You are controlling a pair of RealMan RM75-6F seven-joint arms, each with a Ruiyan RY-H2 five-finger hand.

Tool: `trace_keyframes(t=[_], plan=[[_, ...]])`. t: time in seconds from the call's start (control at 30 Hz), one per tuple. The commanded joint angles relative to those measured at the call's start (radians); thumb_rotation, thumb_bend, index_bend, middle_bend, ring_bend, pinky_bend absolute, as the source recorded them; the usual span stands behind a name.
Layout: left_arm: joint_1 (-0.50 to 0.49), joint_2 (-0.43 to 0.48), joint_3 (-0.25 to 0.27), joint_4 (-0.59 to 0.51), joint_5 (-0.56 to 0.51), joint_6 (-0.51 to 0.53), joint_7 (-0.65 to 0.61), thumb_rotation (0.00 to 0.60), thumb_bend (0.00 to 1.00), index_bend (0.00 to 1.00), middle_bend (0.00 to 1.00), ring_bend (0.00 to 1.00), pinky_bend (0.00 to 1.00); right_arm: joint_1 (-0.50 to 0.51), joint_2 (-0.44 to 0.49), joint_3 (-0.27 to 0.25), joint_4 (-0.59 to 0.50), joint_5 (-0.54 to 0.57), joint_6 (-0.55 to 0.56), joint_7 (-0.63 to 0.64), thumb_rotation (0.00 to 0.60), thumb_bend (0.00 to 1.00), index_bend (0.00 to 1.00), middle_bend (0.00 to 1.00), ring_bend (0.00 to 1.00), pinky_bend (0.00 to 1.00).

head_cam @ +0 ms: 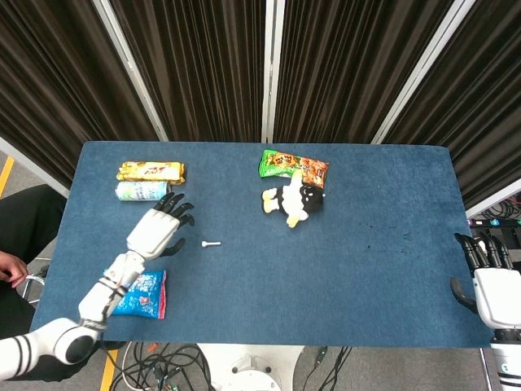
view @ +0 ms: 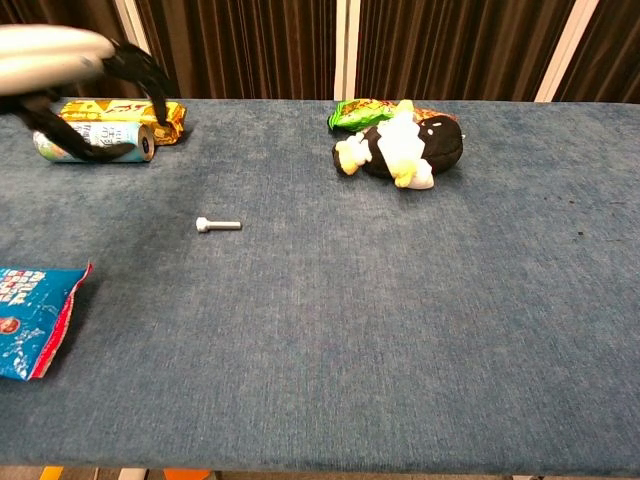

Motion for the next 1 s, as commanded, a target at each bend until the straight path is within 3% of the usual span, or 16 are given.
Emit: trace_keyframes(t=[0.03,0.33,0.6,1.0], plan=[[-0.084,-0.126,-0.006,0.058,-0.178,-0.046,0.147,0.6,0.41,0.38,0.17,0.02,0.0,0.003,0.0,0.001,0.0,0.004,-0.006,-0.001,0.6,0.28,0.08,0.15,0.0,0.02],[-0.165,-0.26,0.009,0.142,-0.36,-0.024,0.281,0.6,0.42,0.43,0.17,0.02,0.0,0.008,-0.001,0.003,0.005,0.019,-0.023,0.004,0.6,0.28,0.08,0.15,0.0,0.02],[-0.197,-0.338,0.012,0.227,-0.41,0.019,0.296,0.6,0.35,0.46,0.17,0.02,0.0,0.005,0.001,0.002,0.008,0.025,-0.024,0.009,0.6,0.28,0.08,0.15,0.0,0.02],[-0.224,-0.381,0.013,0.259,-0.506,0.036,0.318,0.6,0.31,0.49,0.17,0.02,0.0,0.005,0.005,0.002,0.003,0.029,-0.025,0.005,0.6,0.28,0.08,0.15,0.0,0.02]])
